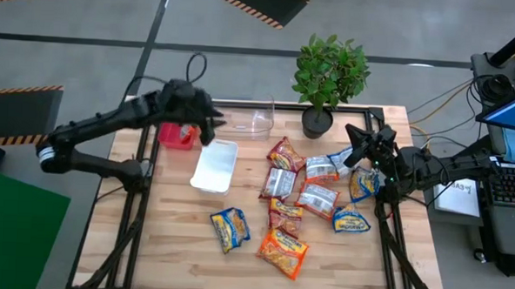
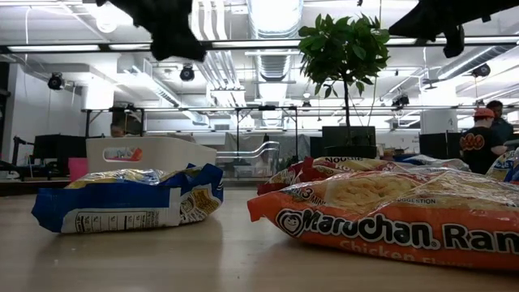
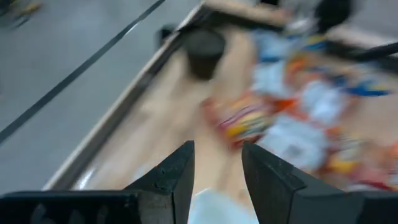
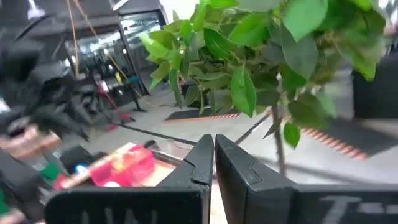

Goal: Sort Maruchan noodles
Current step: Put the orange noodle pack into the red bin

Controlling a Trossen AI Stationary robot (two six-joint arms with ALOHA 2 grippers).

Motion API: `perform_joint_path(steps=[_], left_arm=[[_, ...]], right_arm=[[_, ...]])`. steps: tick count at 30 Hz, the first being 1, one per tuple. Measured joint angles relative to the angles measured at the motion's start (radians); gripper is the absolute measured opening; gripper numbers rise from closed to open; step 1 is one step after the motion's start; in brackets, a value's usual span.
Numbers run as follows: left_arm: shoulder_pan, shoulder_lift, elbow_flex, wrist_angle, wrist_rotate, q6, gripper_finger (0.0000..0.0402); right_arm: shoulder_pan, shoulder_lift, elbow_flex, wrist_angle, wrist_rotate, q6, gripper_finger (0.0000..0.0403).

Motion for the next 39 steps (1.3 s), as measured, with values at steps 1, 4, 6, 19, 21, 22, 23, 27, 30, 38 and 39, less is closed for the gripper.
perform_joint_path(steps=[1,4,6,19,21,22,23,27,30,38,39], left_arm=[[-0.041,-0.016,-0.028,0.041,0.0,-0.006,0.0116],[-0.16,-0.047,-0.113,0.162,0.0,-0.018,0.0116],[-0.223,-0.057,-0.148,0.209,0.0,-0.037,0.0116],[-0.364,0.005,-0.197,0.329,-0.008,-0.076,0.0111],[-0.374,0.015,-0.215,0.336,-0.007,-0.077,0.0107],[-0.378,0.019,-0.223,0.333,-0.007,-0.082,0.0104],[-0.381,0.023,-0.228,0.324,-0.007,-0.091,0.0102],[-0.39,0.03,-0.232,0.246,0.0,-0.129,0.0095],[-0.39,0.021,-0.231,0.229,0.001,-0.156,0.0092],[-0.413,0.048,-0.31,0.543,-0.004,-0.148,0.0091],[-0.415,0.058,-0.335,0.611,-0.004,-0.143,0.0091]], right_arm=[[0.0,0.0,0.0,-0.016,-0.024,0.05,0.0009],[0.0,0.013,-0.001,-0.024,-0.222,0.098,0.0009],[0.003,0.03,0.013,-0.022,-0.312,0.161,0.0009],[0.028,0.289,0.248,-0.323,-0.395,0.396,0.0009],[0.04,0.324,0.254,-0.37,-0.412,0.443,0.0009],[0.042,0.338,0.261,-0.413,-0.423,0.48,0.0009],[0.042,0.351,0.275,-0.472,-0.437,0.53,0.0009],[0.037,0.388,0.382,-0.795,-0.57,0.766,0.0009],[0.035,0.412,0.483,-1.03,-0.603,0.896,0.0009],[0.043,0.505,0.514,-1.089,-0.424,0.821,0.0009],[0.046,0.522,0.504,-1.061,-0.414,0.793,0.0009]])
